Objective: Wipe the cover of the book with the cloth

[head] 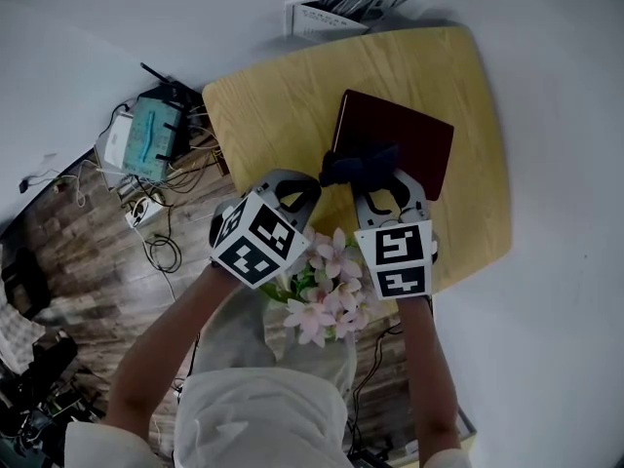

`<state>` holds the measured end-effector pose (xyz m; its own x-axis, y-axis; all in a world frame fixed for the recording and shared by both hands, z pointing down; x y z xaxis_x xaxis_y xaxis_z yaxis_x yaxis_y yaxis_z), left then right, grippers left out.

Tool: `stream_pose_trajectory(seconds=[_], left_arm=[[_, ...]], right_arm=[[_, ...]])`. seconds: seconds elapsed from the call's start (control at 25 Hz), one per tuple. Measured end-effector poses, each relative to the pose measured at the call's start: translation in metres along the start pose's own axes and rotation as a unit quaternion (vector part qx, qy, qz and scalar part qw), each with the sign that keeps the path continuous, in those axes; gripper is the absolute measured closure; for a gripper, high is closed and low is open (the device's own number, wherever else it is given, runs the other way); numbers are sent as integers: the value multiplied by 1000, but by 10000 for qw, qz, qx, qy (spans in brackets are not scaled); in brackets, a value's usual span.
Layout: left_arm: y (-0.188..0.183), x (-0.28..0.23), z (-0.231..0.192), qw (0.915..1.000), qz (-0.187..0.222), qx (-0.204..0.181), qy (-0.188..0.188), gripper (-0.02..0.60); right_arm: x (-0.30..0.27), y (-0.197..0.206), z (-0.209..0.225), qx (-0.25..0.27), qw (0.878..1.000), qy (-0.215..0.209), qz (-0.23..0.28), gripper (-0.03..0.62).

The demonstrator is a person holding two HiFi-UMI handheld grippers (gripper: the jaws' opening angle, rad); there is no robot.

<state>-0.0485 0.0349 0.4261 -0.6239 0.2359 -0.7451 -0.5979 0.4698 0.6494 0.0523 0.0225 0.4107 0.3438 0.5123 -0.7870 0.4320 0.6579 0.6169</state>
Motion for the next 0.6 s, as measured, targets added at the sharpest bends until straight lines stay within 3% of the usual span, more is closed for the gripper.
stream_pose_trajectory(seconds=[0.28, 0.6], left_arm=[[4, 5, 1, 10000, -5, 8, -31, 571], [8, 4, -4, 10000, -5, 19, 6, 571]], right_arm=[[-8, 5, -18, 174, 9988, -403, -202, 442], [-20, 1, -18, 324, 9977, -503, -326, 442]])
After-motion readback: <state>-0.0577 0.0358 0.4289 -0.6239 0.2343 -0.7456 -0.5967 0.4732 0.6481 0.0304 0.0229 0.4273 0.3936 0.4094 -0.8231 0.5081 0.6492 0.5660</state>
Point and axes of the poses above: the fingertips, and each gripper's own axes: x backward along the fingers, z to its right, y out of its underside, the point moved 4 cm from there along x, backward along the fingers, and after that the axes turned 4 degrees about -y, right-handed, at the moved point
